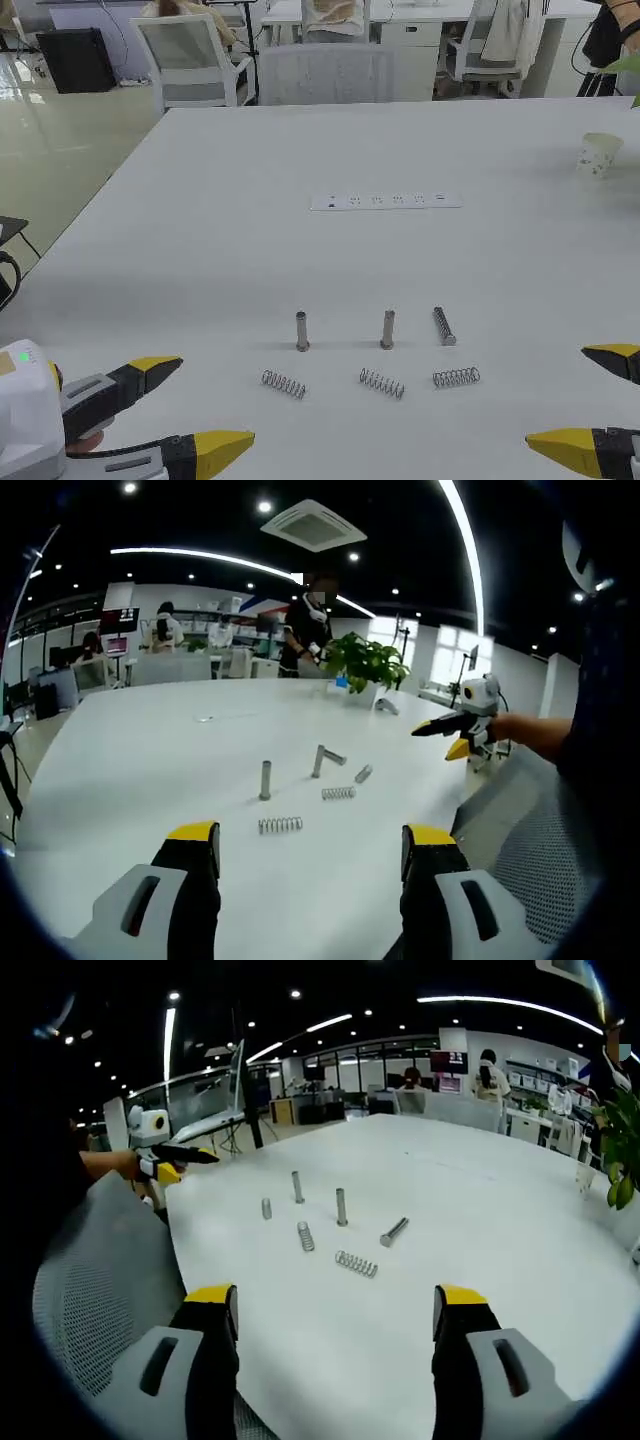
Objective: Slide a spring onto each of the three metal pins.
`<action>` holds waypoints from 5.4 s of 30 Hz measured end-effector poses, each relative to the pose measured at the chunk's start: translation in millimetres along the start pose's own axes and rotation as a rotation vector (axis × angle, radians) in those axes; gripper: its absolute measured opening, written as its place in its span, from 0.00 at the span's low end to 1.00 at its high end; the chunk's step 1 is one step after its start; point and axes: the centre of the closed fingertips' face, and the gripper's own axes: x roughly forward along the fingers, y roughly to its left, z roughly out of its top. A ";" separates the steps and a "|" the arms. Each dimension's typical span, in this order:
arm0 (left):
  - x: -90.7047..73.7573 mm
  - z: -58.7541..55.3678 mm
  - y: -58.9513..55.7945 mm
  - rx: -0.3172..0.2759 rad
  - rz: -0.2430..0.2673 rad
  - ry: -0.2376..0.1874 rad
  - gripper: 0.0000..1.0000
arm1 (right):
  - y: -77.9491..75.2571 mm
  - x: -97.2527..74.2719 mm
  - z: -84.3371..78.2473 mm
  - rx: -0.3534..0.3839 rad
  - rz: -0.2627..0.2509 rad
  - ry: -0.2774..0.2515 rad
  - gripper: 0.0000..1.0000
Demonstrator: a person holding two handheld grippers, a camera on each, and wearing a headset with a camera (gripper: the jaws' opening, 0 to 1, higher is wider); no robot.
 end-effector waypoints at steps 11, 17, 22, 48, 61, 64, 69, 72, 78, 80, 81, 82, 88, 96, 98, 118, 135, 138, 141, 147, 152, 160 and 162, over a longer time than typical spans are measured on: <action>0.5 1.5 -1.3 0.002 -0.004 -0.003 0.70 | -1.9 -2.9 0.8 0.003 -0.008 -0.005 0.79; -0.4 0.9 -2.2 0.001 -0.004 -0.001 0.70 | -1.0 -3.4 0.2 0.005 -0.008 -0.005 0.79; -0.7 0.6 -2.2 0.003 -0.004 0.001 0.70 | -0.8 -3.7 -0.7 0.007 -0.009 -0.004 0.79; 2.9 0.0 -1.7 0.004 -0.013 0.009 0.69 | -1.4 -2.3 -4.9 0.023 -0.003 0.010 0.78; 2.3 1.3 -2.8 0.008 -0.010 0.009 0.69 | 0.1 -2.9 -4.1 0.019 0.006 0.016 0.77; 1.9 1.8 -3.6 0.009 -0.010 0.008 0.69 | -0.7 -3.9 -4.0 0.019 0.004 0.018 0.77; 1.2 3.5 -5.4 0.011 -0.012 0.004 0.69 | -0.8 -5.1 -3.8 0.018 0.001 0.019 0.76; 0.5 3.4 -6.3 0.011 -0.012 0.003 0.69 | -0.2 -5.4 -4.7 0.018 0.002 0.022 0.76; -1.2 3.5 -6.7 0.011 -0.008 0.001 0.69 | 0.5 -6.5 -5.3 0.019 0.002 0.024 0.76; -1.5 4.1 -7.3 0.012 -0.008 -0.001 0.68 | 0.2 -6.7 -5.2 0.020 0.001 0.024 0.76; -1.7 4.8 -7.8 0.014 -0.008 -0.001 0.68 | -0.1 -6.7 -4.8 0.018 0.000 0.023 0.76; -1.7 5.2 -8.2 0.016 -0.008 -0.002 0.68 | -0.7 -6.6 -4.1 0.017 -0.002 0.022 0.76; -2.1 11.5 -12.6 0.030 -0.013 -0.012 0.68 | -5.6 -3.0 3.8 0.007 -0.008 0.018 0.75; -5.0 14.8 -20.8 0.060 -0.014 -0.009 0.68 | -18.4 7.9 19.4 -0.024 -0.020 0.025 0.74; -5.4 16.0 -22.8 0.074 -0.016 -0.005 0.68 | -24.3 12.1 25.8 -0.035 -0.026 0.025 0.74; -16.1 31.3 -31.6 0.111 -0.003 -0.041 0.68 | -54.3 69.7 73.2 -0.107 -0.027 0.063 0.69; -17.3 31.2 -33.0 0.116 0.005 -0.053 0.66 | -67.4 125.9 82.0 -0.093 -0.062 0.162 0.56; -17.5 31.0 -32.8 0.111 0.004 -0.056 0.66 | -68.8 134.2 78.3 -0.094 -0.082 0.189 0.51; -17.3 30.8 -32.9 0.110 0.003 -0.056 0.66 | -73.6 140.3 73.7 -0.076 -0.111 0.213 0.46; -16.7 30.6 -33.5 0.104 0.000 -0.058 0.65 | -85.7 145.8 58.2 -0.029 -0.164 0.276 0.36; -16.0 30.0 -34.5 0.101 -0.004 -0.057 0.65 | -86.8 153.6 44.4 0.008 -0.166 0.336 0.29; -16.4 30.0 -33.9 0.094 -0.002 -0.060 0.65 | -89.6 163.8 29.5 0.039 -0.203 0.414 0.23; -16.5 30.1 -33.9 0.092 -0.002 -0.061 0.65 | -89.5 166.1 28.6 0.050 -0.208 0.420 0.22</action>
